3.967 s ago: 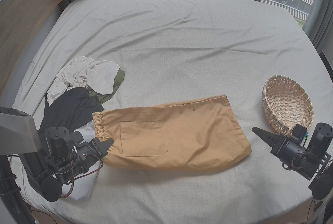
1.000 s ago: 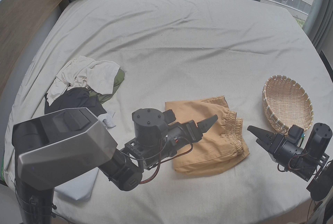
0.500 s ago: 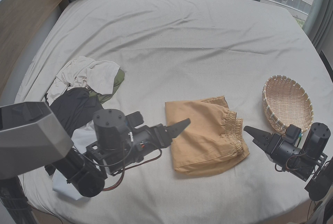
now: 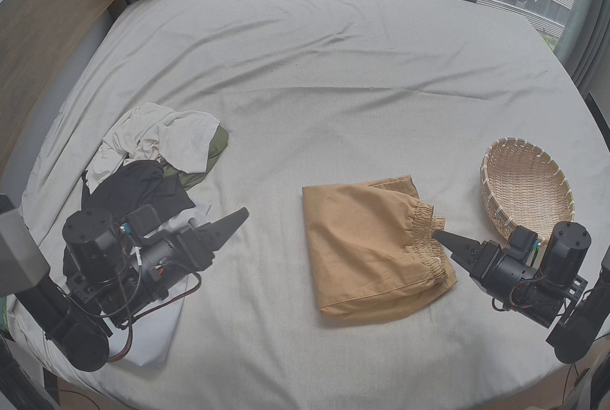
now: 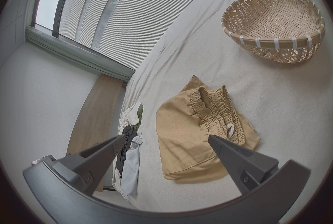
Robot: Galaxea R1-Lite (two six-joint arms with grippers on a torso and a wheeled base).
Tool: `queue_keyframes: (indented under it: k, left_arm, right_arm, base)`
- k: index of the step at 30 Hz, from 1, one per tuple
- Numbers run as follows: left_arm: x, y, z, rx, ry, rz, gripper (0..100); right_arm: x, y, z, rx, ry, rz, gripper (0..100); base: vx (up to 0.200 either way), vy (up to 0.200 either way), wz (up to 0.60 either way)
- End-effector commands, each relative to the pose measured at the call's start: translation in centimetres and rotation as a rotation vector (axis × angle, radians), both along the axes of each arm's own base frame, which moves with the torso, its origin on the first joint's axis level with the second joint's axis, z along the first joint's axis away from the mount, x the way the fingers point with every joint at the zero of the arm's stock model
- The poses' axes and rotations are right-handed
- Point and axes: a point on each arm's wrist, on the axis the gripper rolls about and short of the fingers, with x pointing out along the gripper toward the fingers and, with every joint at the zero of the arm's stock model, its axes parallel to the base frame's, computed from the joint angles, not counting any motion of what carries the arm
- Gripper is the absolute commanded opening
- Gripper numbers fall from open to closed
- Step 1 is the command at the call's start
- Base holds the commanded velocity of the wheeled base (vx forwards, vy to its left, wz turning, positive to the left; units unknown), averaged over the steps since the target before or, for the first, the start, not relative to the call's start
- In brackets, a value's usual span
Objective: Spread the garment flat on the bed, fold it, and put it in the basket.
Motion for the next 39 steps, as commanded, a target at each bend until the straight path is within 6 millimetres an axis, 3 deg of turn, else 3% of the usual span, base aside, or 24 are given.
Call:
queue_keyframes:
  k: [1, 14, 23, 32, 39]
  left_arm:
    - [-0.4, 0.9, -0.3, 0.012, 0.005, 0.019, 100]
    - [-0.8, 1.1, -0.6, 0.021, 0.024, 0.022, 100]
    - [-1.8, 1.5, -1.4, 0.041, 0.067, 0.023, 100]
    - [-1.8, 1.6, -1.4, 0.042, 0.070, 0.029, 100]
    - [-1.9, 2.0, -1.6, 0.044, 0.079, 0.042, 100]
  right_arm:
    - [0.1, 0.2, -0.5, -0.013, 0.017, 0.008, 100]
    - [0.0, -0.4, -1.7, -0.036, 0.076, -0.016, 100]
    - [0.8, -0.3, -4.8, -0.095, 0.191, -0.063, 100]
    - [0.9, -0.4, -6.4, -0.124, 0.257, -0.072, 100]
    - [2.2, 0.1, -7.8, -0.130, 0.278, -0.076, 100]
  base:
    - [0.000, 0.000, 0.00]
    - [0.000, 0.000, 0.00]
    - [0.000, 0.000, 0.00]
    - [0.000, 0.000, 0.00]
    - [0.000, 0.000, 0.00]
